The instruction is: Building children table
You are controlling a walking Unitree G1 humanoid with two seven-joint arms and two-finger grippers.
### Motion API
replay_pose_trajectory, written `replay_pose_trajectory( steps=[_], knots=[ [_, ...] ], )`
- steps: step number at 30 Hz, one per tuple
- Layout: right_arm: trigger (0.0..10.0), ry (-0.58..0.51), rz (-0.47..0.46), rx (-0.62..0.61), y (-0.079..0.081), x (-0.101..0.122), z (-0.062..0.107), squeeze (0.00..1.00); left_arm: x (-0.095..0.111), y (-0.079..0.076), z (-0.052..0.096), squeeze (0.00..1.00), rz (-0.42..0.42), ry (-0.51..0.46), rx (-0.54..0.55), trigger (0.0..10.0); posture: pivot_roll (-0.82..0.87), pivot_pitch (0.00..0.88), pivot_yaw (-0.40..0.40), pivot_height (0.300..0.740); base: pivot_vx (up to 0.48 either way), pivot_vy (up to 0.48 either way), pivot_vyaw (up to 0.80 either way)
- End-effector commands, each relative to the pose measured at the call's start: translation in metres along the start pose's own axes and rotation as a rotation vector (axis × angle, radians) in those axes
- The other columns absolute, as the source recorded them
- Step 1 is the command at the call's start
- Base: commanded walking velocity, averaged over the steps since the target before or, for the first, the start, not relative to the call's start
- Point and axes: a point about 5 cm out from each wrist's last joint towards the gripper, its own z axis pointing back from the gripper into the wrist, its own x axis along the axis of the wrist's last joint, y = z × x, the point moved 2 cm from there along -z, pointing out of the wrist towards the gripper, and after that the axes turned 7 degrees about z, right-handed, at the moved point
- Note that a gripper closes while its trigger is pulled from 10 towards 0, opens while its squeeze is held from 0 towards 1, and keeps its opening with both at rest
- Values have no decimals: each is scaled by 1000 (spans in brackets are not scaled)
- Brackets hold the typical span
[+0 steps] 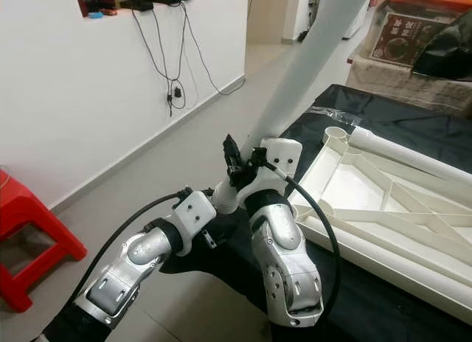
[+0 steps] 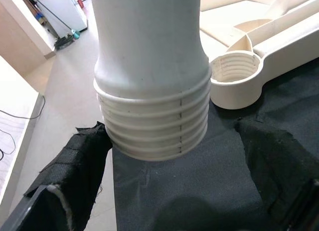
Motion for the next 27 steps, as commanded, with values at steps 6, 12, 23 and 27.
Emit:
replay_pose_trajectory(
  steps=[6,12,23,27],
  knots=[
    [10000,33,-41,93,12,-5,7,0,-1,3,-3,0,-27,-6,15,10000,132,0,-13,740,0,0,0],
    [10000,54,-47,122,16,-8,10,0,-1,4,-5,0,-35,-9,7,10000,128,0,-14,740,0,0,0],
    [10000,59,-63,148,21,-8,13,0,-7,-4,-5,0,2,6,-18,0,123,0,-11,740,0,0,0],
    [10000,54,-62,150,21,-6,12,0,-8,-5,-4,0,1,11,-16,0,124,0,-12,740,0,0,0]
  ],
)
